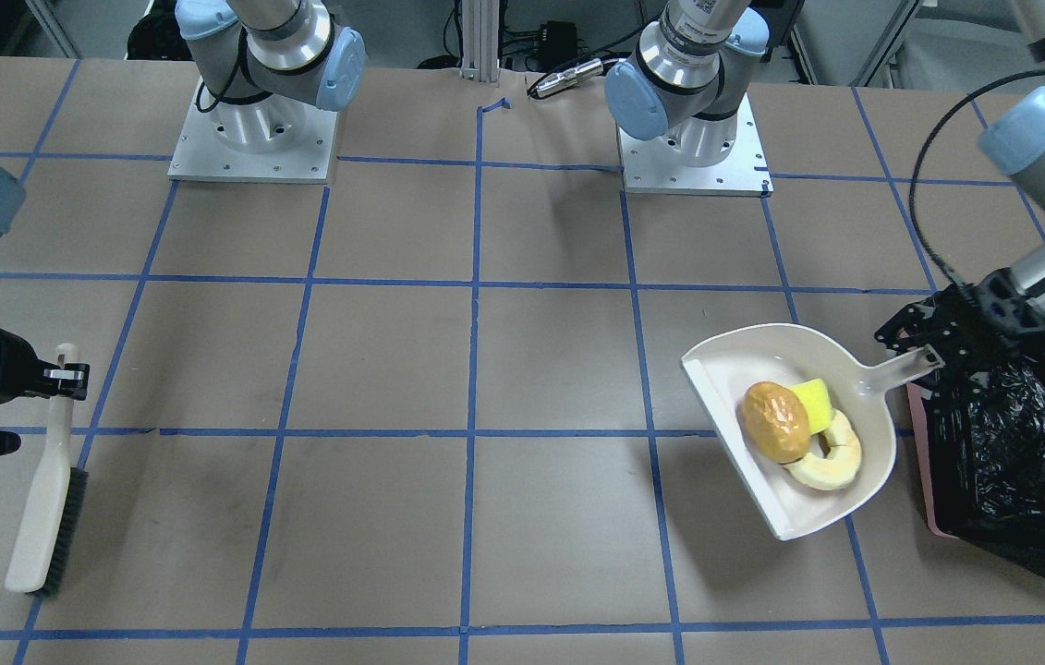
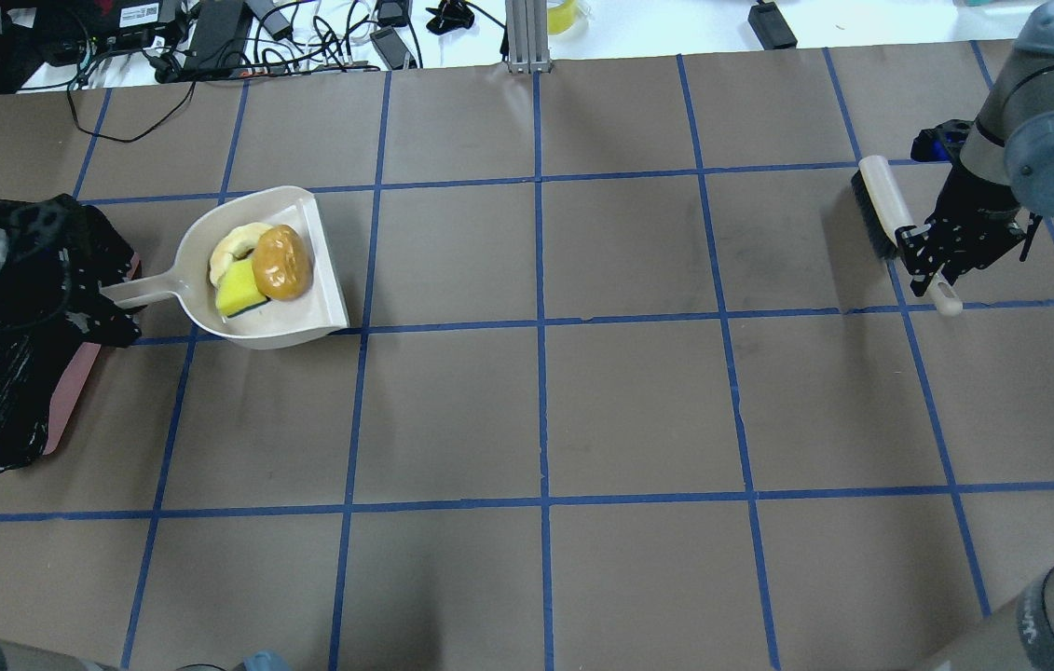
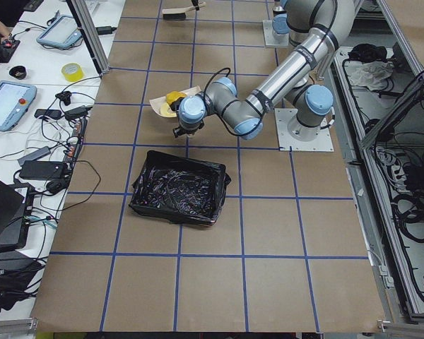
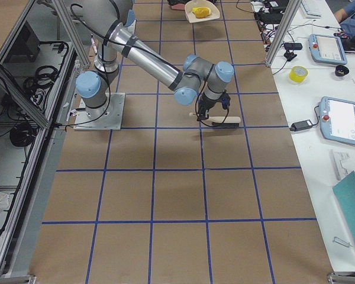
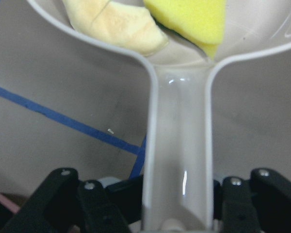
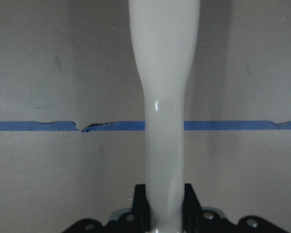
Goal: Sweep and dump trash into bin
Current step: 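Tip the dustpan over the black bin with left gripper while right releases brush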
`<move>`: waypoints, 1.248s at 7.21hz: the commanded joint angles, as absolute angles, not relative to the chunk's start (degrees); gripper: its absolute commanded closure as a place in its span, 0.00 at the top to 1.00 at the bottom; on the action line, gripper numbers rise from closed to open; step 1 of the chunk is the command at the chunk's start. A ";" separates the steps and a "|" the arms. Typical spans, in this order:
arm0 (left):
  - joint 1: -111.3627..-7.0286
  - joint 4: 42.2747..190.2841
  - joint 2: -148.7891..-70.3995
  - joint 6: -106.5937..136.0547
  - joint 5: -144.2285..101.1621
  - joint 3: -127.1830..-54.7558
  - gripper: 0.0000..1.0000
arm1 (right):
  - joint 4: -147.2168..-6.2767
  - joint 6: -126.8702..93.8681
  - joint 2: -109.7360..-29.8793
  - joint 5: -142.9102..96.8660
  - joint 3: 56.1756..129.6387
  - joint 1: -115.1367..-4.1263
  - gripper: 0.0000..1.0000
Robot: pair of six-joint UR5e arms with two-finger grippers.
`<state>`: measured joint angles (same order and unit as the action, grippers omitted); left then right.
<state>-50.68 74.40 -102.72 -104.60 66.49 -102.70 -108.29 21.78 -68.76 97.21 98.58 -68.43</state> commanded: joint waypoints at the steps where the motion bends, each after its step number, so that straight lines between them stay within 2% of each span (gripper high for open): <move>1: -43.89 84.18 -100.21 -104.85 64.95 -95.38 0.00 | -108.63 21.71 -68.82 97.47 99.49 -68.38 0.04; 2: -40.29 86.46 -99.06 -104.85 64.95 -94.06 0.00 | -108.81 21.53 -68.82 97.47 99.67 -68.38 0.15; 4: -30.90 86.84 -99.40 -104.24 66.78 -92.82 0.00 | -109.59 21.71 -68.56 97.38 99.67 -68.38 0.48; 5: -28.67 86.49 -100.19 -104.15 69.93 -91.59 0.00 | -109.77 21.62 -68.73 97.38 99.58 -68.38 0.66; 7: -28.30 85.87 -102.03 -100.93 75.03 -86.95 0.00 | -110.12 21.27 -68.90 97.30 99.14 -68.38 0.90; 8: -28.30 85.87 -103.61 -98.55 77.06 -83.70 0.00 | -110.21 21.36 -69.34 97.38 98.97 -68.38 0.99; 9: -28.30 85.87 -105.10 -98.18 81.17 -81.58 0.00 | -110.21 21.53 -69.61 97.56 98.27 -68.47 1.00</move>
<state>-28.38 85.92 -103.22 -99.60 76.86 -84.72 -110.14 21.41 -69.23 97.40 98.92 -68.39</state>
